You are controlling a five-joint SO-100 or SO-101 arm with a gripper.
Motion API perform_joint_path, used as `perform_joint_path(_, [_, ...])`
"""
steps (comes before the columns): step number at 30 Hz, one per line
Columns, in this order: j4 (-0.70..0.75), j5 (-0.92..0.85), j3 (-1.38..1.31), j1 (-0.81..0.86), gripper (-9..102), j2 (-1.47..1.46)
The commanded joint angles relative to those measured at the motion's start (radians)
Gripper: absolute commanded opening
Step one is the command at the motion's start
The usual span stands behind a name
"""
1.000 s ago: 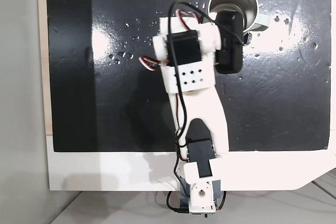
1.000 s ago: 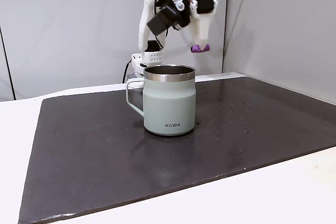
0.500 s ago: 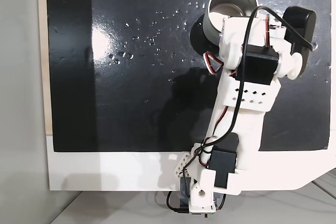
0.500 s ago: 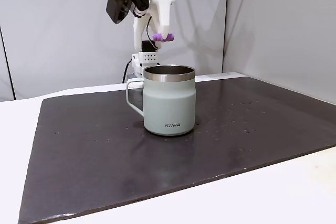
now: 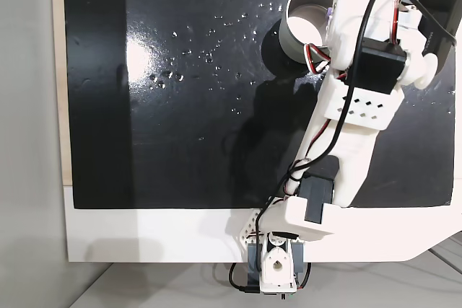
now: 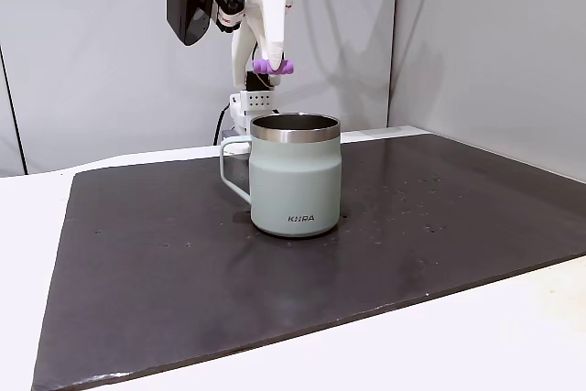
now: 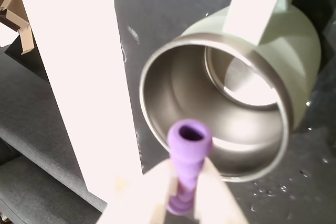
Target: Grasp a pengrip and put it in the cup.
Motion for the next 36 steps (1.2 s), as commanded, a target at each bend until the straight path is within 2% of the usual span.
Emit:
perform_joint_path(1, [0.000, 0.015, -0.163, 0.011, 0, -0.035])
perform_joint_path(8, [0.160, 0.008, -0.715, 0.002, 0, -0.350])
perform_joint_path(14, [0.160, 0.008, -0.558, -0.006, 0, -0.276])
perform_joint_path(21, [0.160, 0.009, -0.531, -0.011, 2, -0.265])
perform_joint_path(28, [0.160, 0.023, -0.454, -0.015, 28, -0.239])
perform_joint_path(36, [0.160, 0.031, -0.430, -0.018, 31, -0.222])
